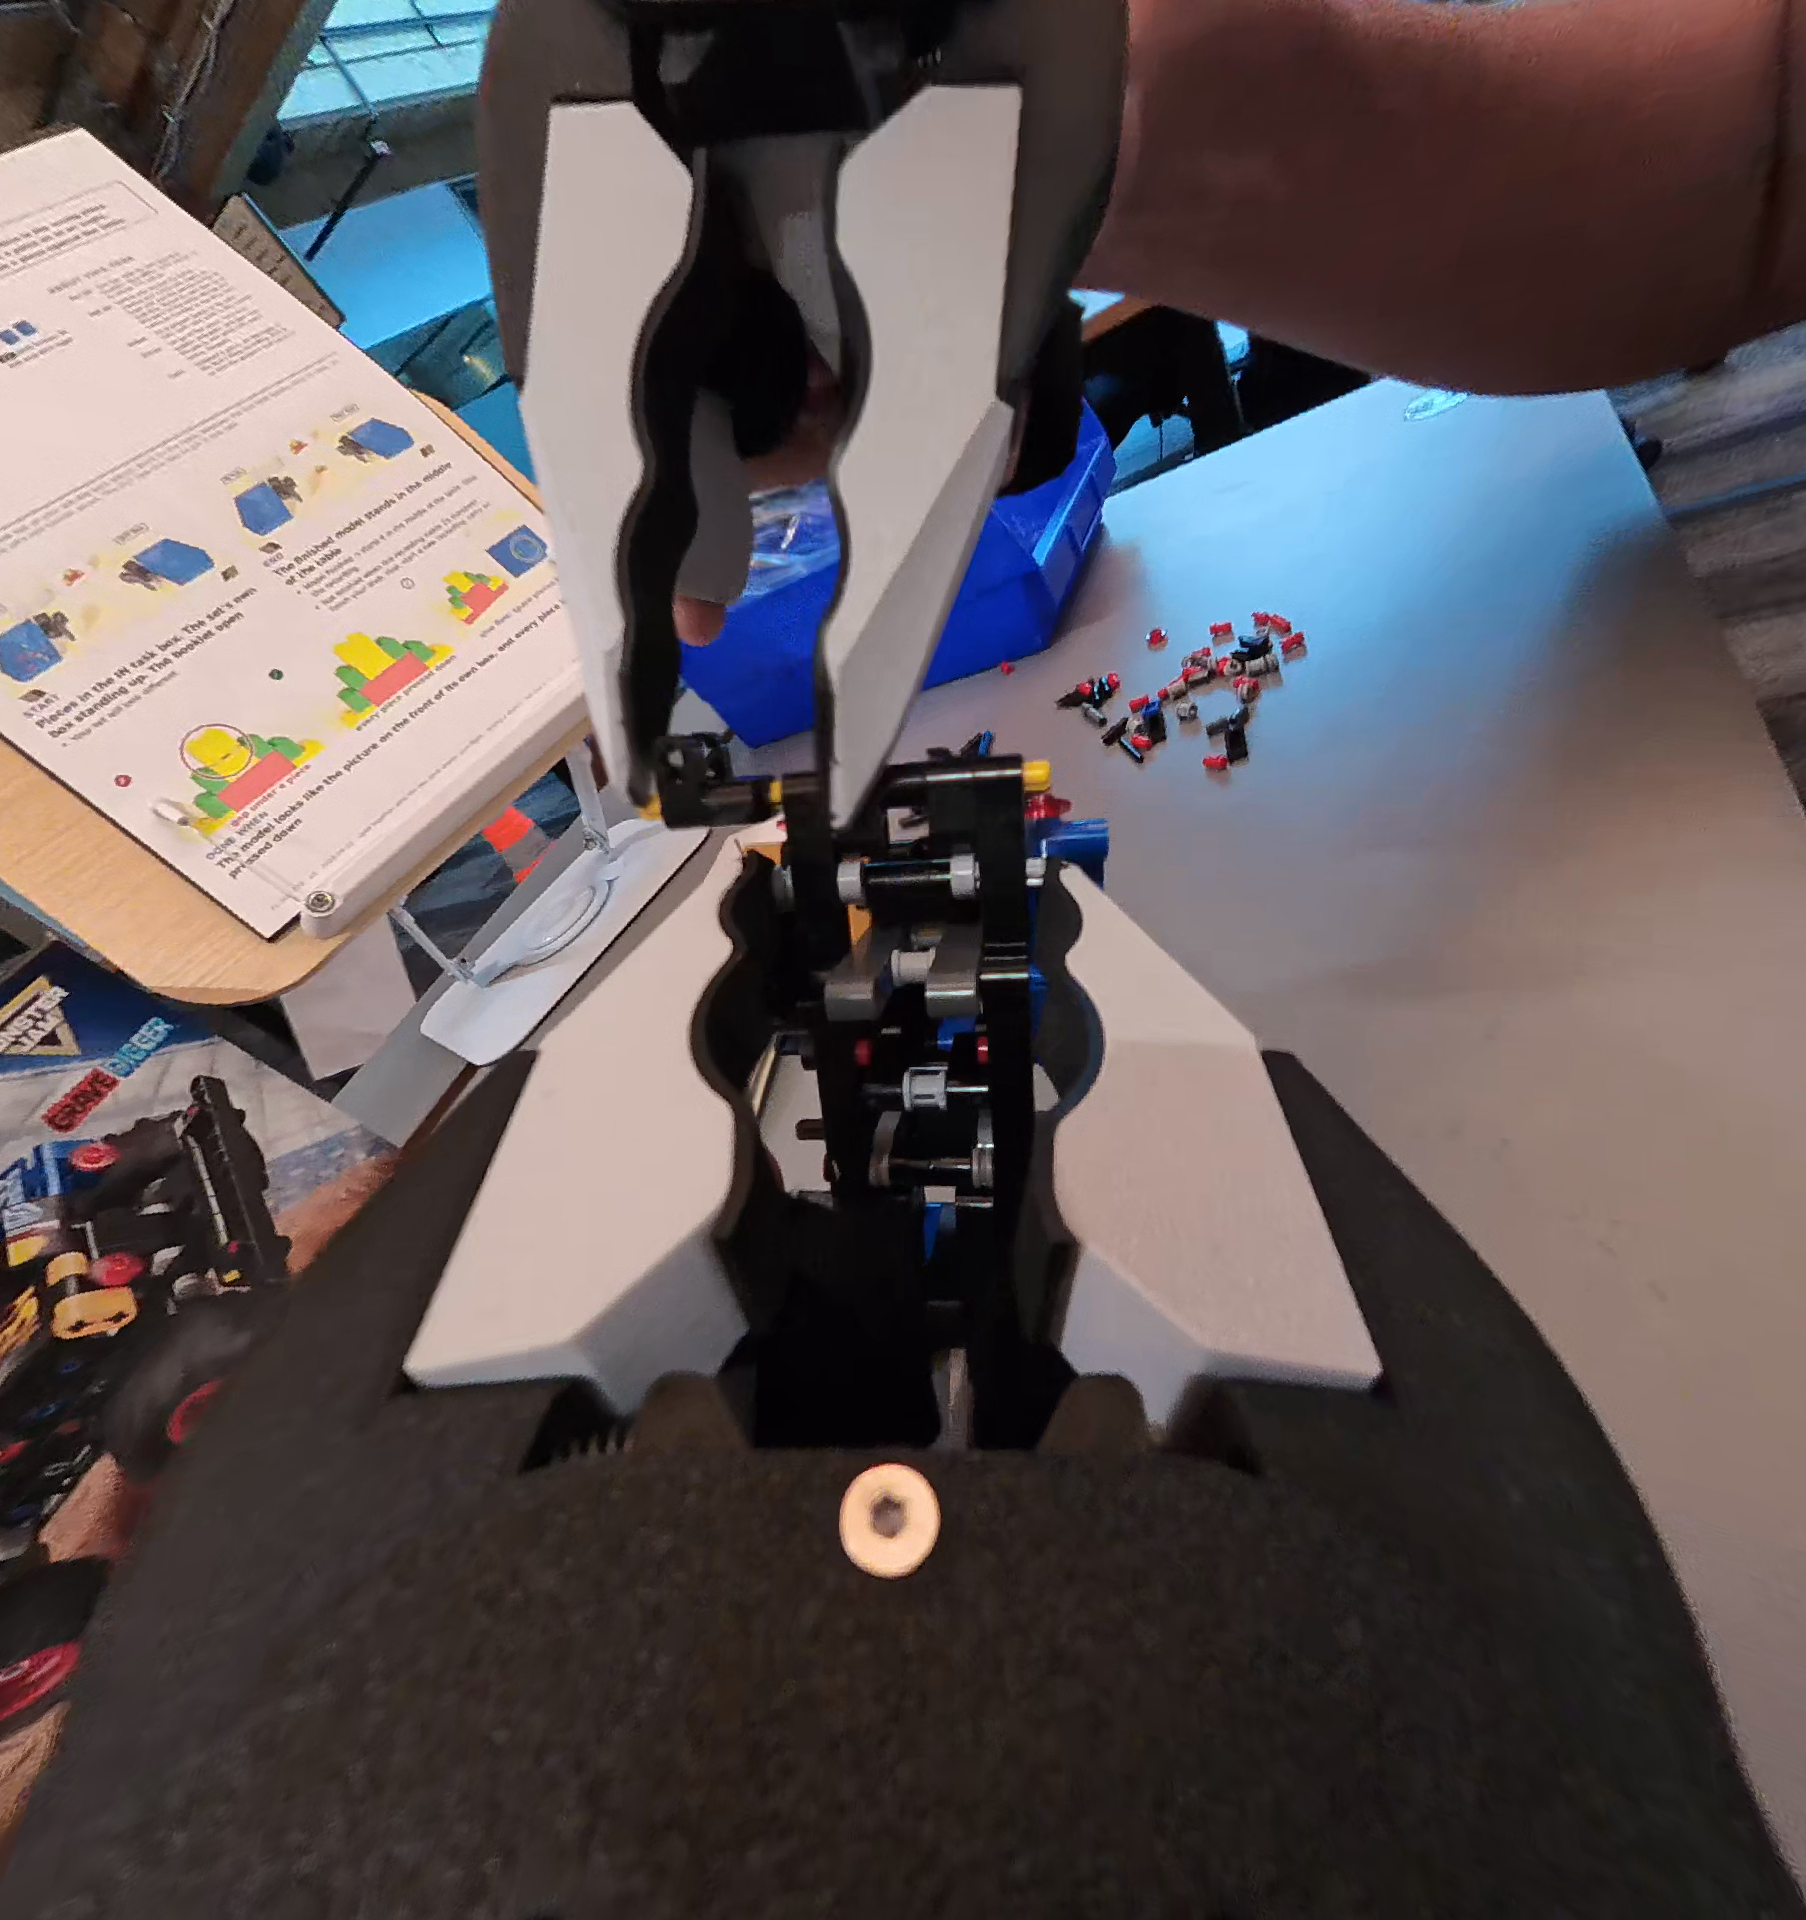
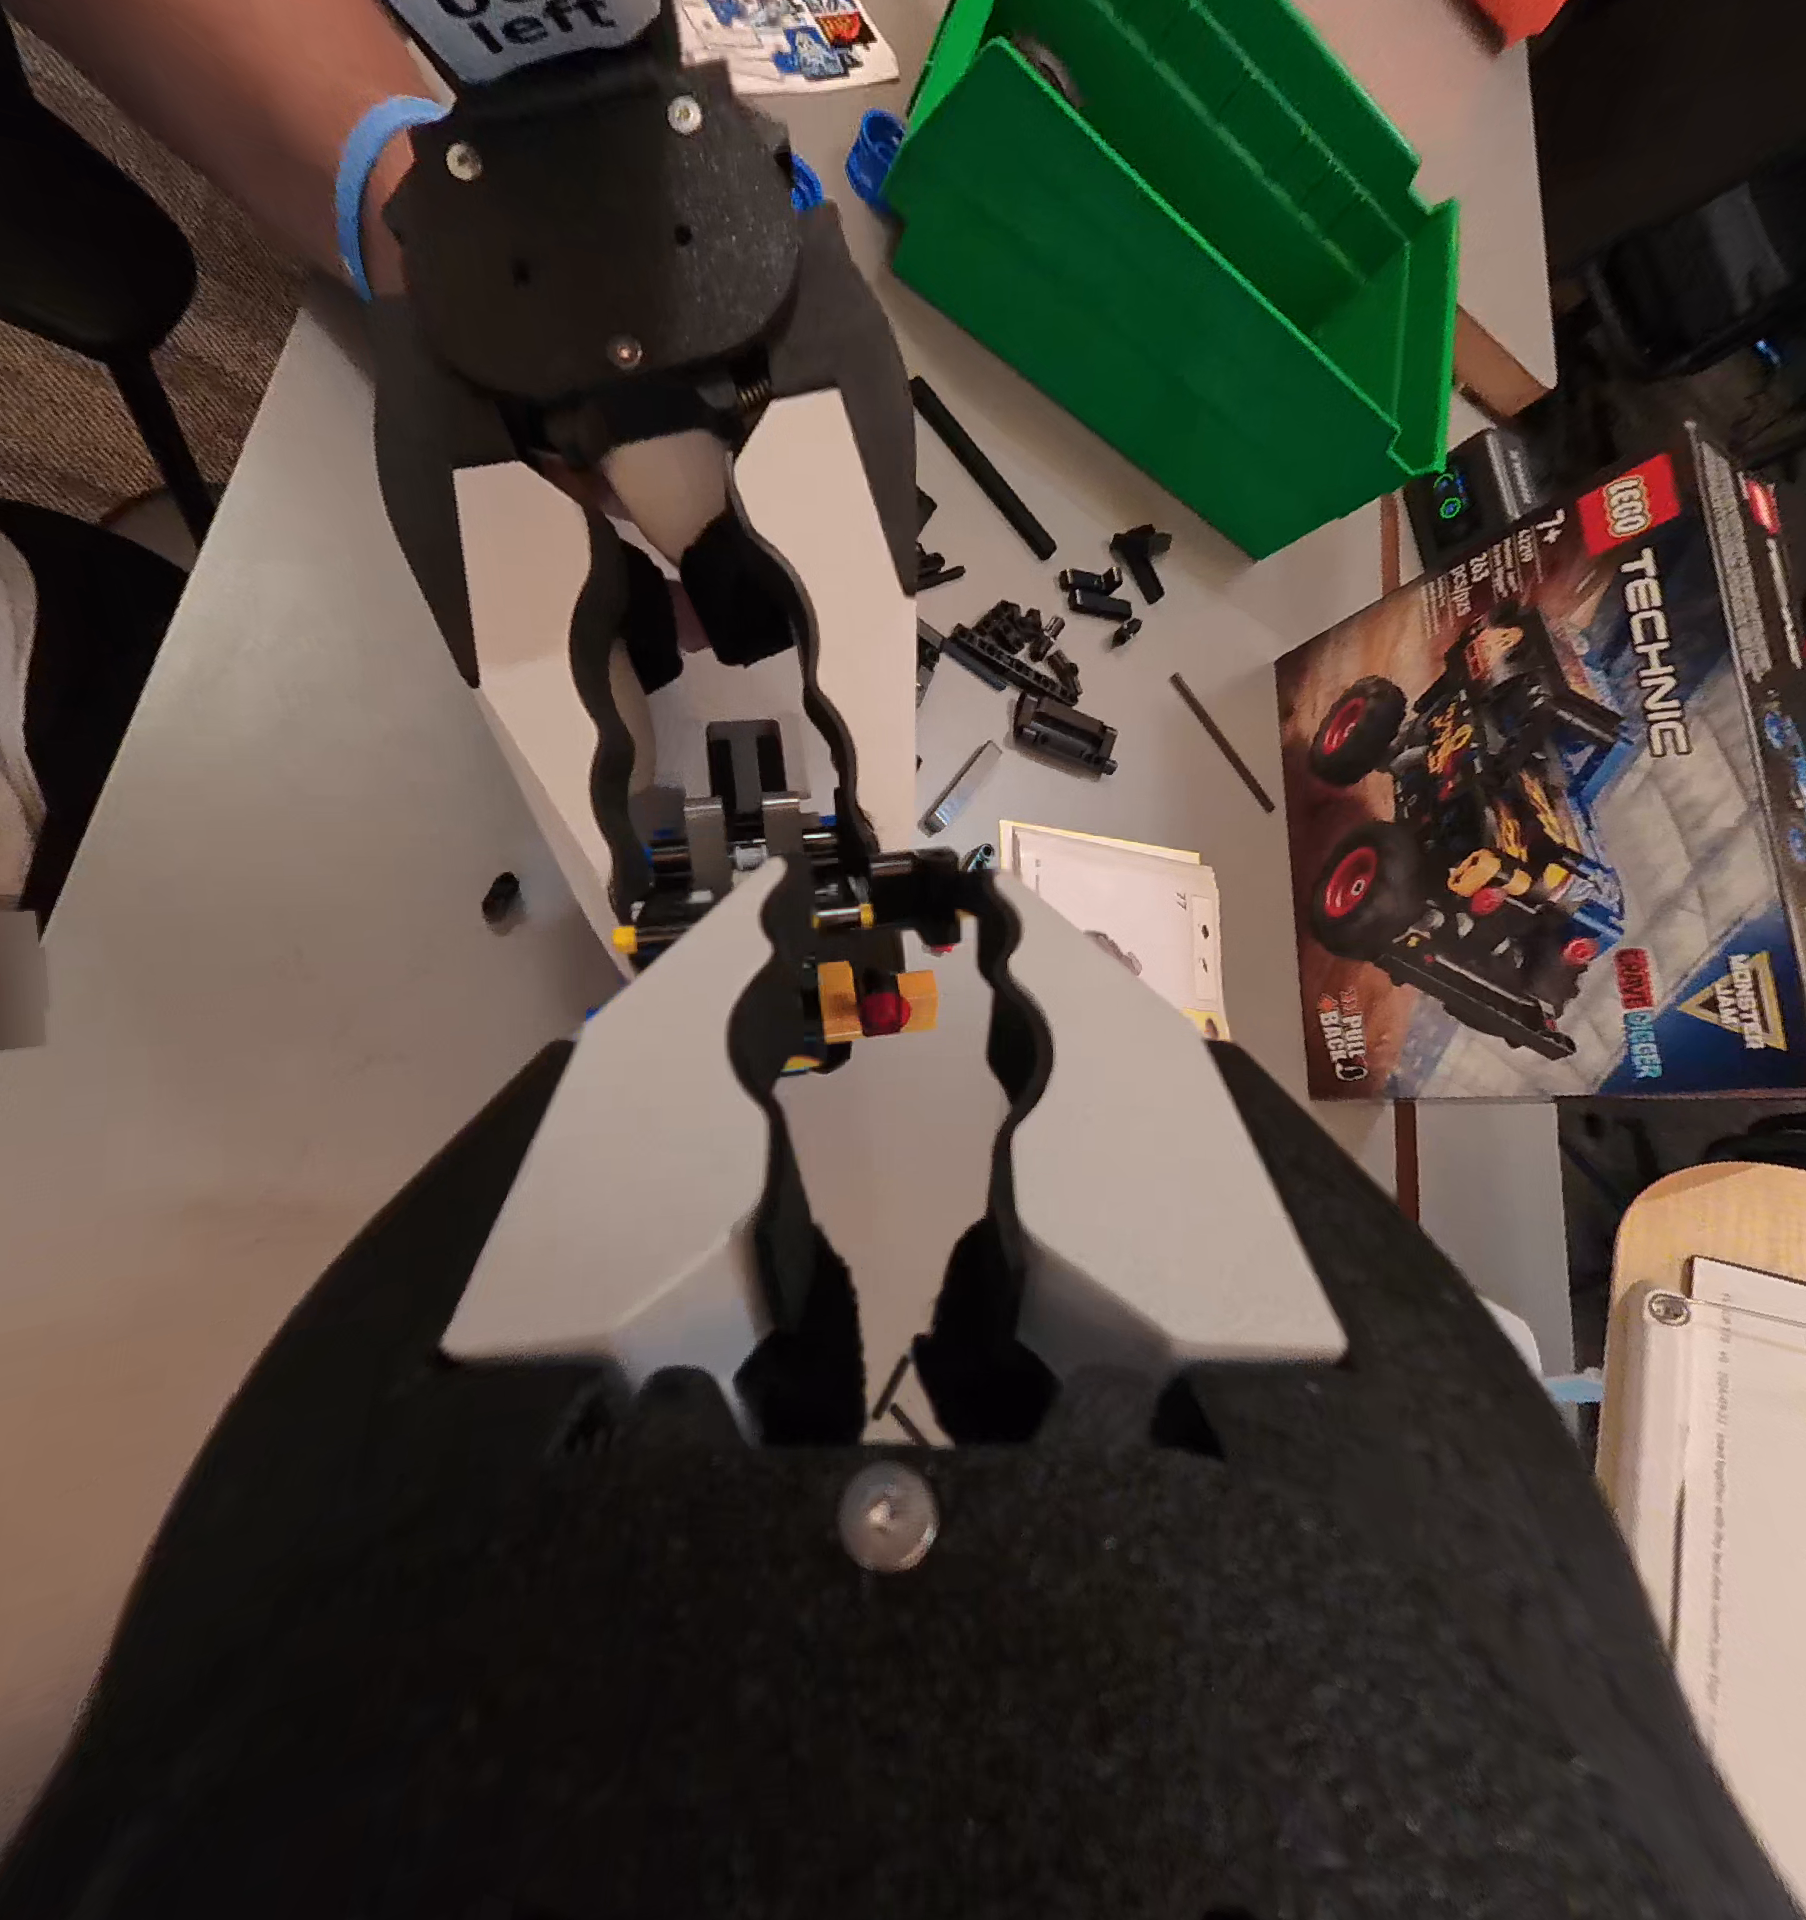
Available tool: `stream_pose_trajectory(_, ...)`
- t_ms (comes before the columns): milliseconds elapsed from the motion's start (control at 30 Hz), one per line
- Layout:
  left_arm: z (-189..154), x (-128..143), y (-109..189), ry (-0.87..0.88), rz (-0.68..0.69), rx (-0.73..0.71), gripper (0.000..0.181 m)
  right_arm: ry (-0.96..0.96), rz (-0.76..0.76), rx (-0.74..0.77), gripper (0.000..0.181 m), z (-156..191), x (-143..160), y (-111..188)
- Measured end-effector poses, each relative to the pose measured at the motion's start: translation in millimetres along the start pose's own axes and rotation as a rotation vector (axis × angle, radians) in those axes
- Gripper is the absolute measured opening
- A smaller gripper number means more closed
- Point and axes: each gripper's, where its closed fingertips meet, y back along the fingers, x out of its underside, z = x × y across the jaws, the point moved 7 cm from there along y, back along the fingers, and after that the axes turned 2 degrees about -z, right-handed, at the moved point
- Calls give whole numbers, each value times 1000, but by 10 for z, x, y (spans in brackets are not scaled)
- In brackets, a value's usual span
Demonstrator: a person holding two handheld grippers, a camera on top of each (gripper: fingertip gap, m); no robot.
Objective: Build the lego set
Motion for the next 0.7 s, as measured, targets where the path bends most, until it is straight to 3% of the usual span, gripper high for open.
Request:
stream_pose_trajectory(33,-12,3,-3,-15,11,1,48,14,-3,6,32,15,15,-10)
stream_pose_trajectory(267,-82,11,-44,-87,60,-2,48,57,-6,59,19,78,86,-55)
stream_pose_trajectory(700,-59,7,-74,-39,85,-7,48,28,-8,59,17,75,108,-50)
